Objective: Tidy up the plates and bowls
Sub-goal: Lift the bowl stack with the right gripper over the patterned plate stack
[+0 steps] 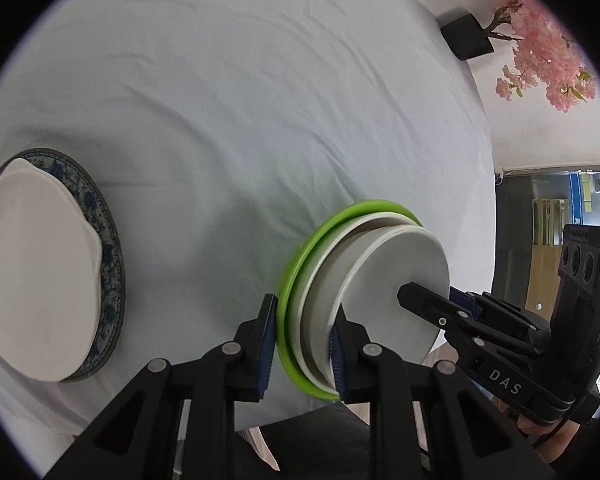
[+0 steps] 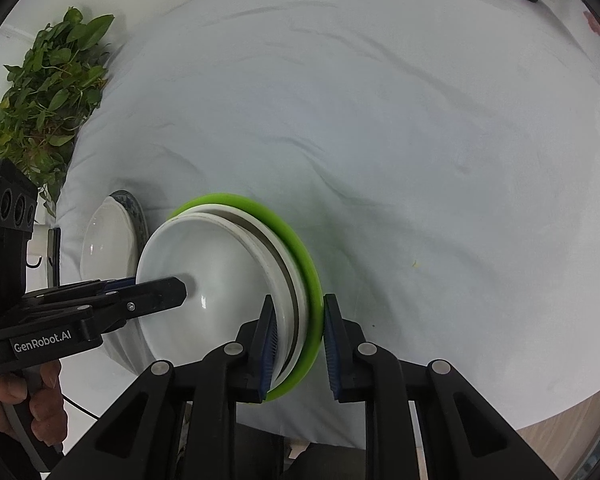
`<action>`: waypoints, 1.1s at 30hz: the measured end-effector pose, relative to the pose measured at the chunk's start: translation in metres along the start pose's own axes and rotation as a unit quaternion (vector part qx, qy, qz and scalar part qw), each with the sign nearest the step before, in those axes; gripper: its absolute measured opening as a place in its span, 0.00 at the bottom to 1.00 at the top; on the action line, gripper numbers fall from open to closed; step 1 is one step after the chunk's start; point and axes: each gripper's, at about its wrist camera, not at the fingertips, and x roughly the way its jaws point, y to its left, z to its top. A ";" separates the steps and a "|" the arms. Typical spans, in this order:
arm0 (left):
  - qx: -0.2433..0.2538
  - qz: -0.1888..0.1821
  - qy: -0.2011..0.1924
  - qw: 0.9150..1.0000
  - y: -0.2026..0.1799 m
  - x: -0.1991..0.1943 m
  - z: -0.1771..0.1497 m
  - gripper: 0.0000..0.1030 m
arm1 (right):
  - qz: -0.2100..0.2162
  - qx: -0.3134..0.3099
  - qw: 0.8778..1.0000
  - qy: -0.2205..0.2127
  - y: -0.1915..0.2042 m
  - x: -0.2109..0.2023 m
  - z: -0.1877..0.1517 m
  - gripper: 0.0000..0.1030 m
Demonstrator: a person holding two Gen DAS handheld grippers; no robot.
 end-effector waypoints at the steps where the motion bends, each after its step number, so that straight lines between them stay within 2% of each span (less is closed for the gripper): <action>1: -0.001 0.002 -0.004 1.000 -0.003 -0.007 0.000 0.22 | 0.001 -0.003 1.000 -0.001 0.002 -0.006 0.001 0.19; 17: -0.031 0.025 -0.082 0.996 -0.031 -0.096 -0.005 0.22 | 0.023 -0.056 0.997 -0.042 0.052 -0.112 0.047 0.17; 21: -0.041 0.020 -0.099 0.994 -0.020 -0.115 -0.006 0.22 | 0.029 -0.064 0.996 -0.059 0.072 -0.139 0.059 0.17; 26: -0.045 0.013 -0.112 0.993 0.007 -0.143 -0.002 0.22 | 0.029 -0.077 0.994 -0.069 0.109 -0.153 0.074 0.17; 33: -0.034 0.010 -0.113 0.993 0.061 -0.185 0.008 0.22 | 0.020 -0.080 0.993 -0.083 0.189 -0.156 0.087 0.17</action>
